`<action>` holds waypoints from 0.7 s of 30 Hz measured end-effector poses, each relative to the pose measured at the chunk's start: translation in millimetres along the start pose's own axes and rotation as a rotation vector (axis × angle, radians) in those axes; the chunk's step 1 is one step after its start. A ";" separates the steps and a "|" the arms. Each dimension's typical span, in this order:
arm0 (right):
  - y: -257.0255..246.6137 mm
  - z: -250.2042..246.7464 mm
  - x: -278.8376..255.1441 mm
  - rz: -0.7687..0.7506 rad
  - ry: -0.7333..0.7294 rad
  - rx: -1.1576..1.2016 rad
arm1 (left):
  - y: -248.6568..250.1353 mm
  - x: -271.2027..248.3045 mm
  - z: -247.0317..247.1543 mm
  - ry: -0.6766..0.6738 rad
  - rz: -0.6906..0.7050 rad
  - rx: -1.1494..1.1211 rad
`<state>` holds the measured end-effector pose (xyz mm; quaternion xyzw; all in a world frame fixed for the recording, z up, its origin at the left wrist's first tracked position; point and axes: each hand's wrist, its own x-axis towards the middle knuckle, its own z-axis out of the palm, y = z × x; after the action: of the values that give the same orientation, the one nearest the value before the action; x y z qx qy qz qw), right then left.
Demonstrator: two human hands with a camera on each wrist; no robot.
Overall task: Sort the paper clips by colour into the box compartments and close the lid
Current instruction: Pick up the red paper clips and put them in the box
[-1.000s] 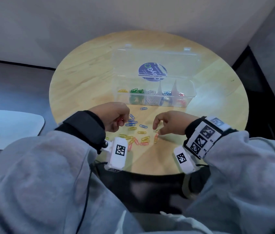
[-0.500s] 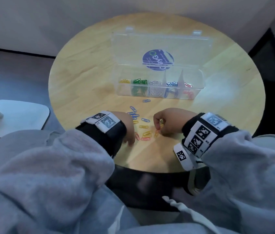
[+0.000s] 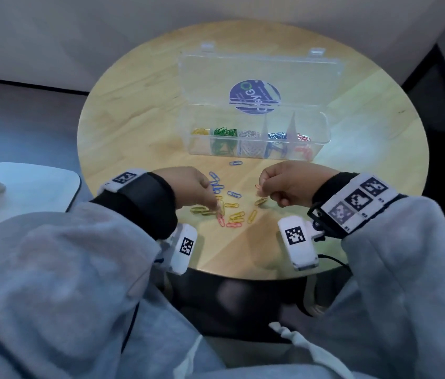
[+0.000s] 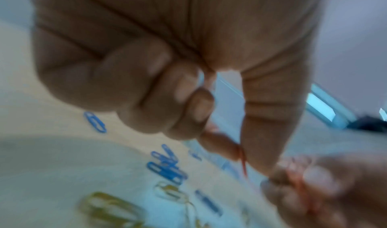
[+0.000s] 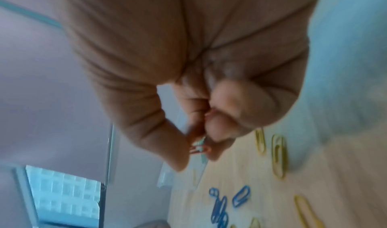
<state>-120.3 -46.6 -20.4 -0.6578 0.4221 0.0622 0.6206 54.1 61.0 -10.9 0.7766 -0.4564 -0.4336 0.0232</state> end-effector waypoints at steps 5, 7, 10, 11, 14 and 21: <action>3.6 4.9 4.1 -0.005 -0.067 0.252 | 1.7 -3.8 -3.9 0.007 0.027 -0.562; 3.8 5.5 4.4 -0.004 -0.076 0.304 | 6.1 -6.1 -3.0 0.030 0.045 -0.695; 3.5 8.4 2.8 0.002 -0.132 0.292 | 6.6 -7.0 -4.0 0.086 0.063 -0.894; 3.4 10.0 2.2 0.009 -0.145 0.266 | 6.1 -7.3 -4.6 0.095 0.068 -0.944; 3.9 14.0 2.3 0.036 -0.139 0.194 | 3.4 -8.1 -5.5 0.066 0.100 -1.049; 3.0 20.3 3.0 0.030 -0.117 -0.191 | 1.5 -6.7 -3.4 -0.004 0.038 -0.973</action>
<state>-111.4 -30.0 -29.1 -0.7027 0.3874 0.1497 0.5778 54.1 63.8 -3.8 0.6662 -0.2150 -0.5976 0.3908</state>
